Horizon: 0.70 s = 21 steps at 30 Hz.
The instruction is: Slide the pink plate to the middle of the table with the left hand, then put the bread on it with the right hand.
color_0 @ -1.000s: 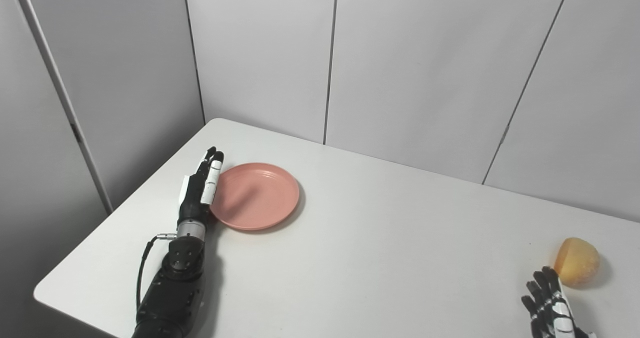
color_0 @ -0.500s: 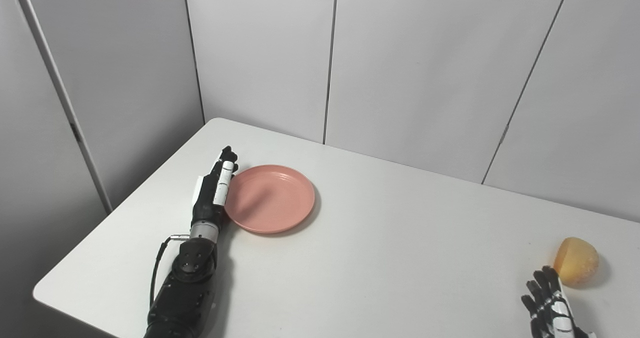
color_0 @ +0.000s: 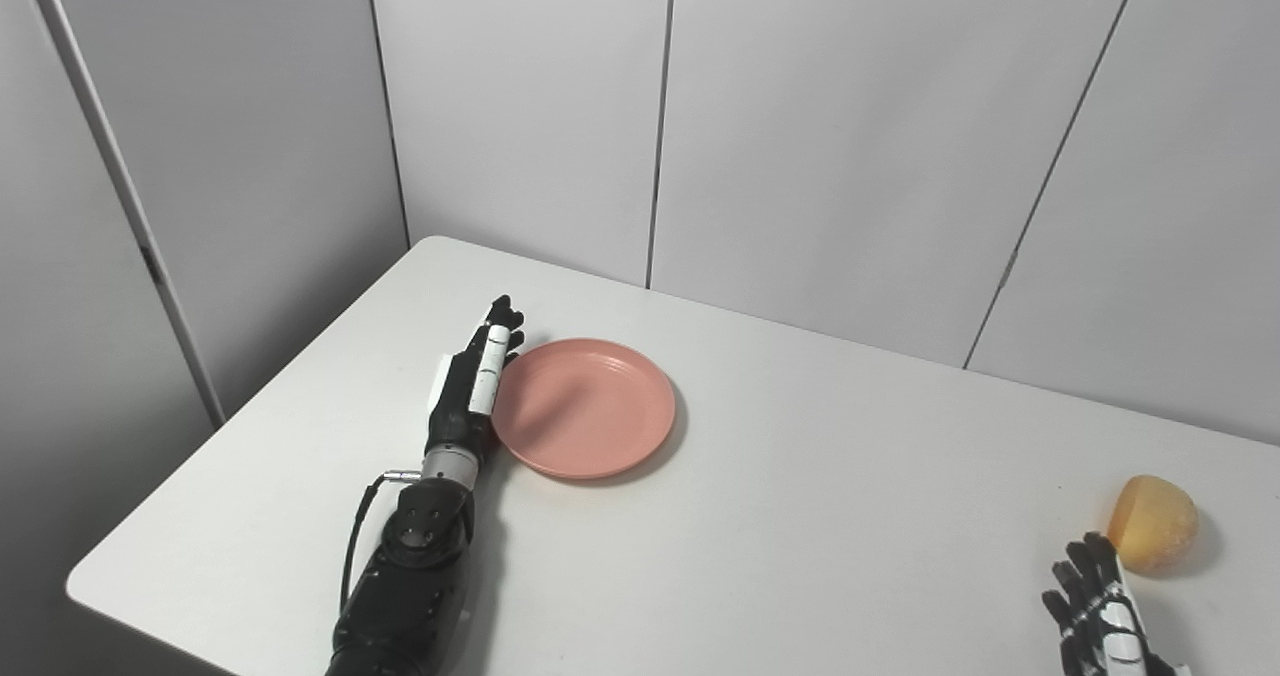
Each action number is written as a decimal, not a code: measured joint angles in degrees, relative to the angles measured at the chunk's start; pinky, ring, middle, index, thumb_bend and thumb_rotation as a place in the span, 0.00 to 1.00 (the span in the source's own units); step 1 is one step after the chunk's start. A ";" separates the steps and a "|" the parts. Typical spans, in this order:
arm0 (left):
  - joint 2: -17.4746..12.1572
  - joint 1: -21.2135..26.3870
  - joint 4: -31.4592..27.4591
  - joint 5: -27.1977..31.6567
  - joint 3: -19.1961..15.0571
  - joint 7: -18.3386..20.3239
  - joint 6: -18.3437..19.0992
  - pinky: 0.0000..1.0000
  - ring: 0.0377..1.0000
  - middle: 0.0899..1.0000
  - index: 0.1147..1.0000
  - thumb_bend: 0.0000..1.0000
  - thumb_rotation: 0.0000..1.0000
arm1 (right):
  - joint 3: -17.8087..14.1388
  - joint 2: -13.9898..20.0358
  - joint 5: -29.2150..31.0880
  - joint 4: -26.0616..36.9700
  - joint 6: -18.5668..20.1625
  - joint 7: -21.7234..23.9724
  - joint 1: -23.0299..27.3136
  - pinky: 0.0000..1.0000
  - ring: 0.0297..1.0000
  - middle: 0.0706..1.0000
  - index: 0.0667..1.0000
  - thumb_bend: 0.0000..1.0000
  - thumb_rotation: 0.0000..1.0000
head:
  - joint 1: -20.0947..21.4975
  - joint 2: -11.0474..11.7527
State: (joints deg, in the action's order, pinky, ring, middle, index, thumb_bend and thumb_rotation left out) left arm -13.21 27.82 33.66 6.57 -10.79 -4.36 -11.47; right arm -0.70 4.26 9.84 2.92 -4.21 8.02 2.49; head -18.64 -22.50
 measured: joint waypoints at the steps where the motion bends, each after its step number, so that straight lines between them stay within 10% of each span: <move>1: 0.23 0.00 -0.24 -0.30 0.17 -0.05 0.26 0.94 0.91 0.90 0.90 0.78 1.00 | 0.00 0.00 0.09 0.00 0.00 0.02 0.00 1.00 1.00 1.00 1.00 0.39 0.93 | 0.00 0.00; 21: 3.22 0.55 -0.84 -2.21 2.96 -0.82 1.45 0.91 0.90 0.89 0.89 0.76 1.00 | 0.27 -0.06 0.29 -0.80 0.01 0.17 0.12 1.00 1.00 1.00 1.00 0.48 0.88 | 2.99 -0.53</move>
State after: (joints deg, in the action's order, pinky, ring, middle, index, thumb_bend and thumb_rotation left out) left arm -9.99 28.37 32.82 4.37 -7.83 -5.19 -10.02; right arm -0.42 4.21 10.14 2.11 -4.20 8.19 2.61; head -15.64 -23.03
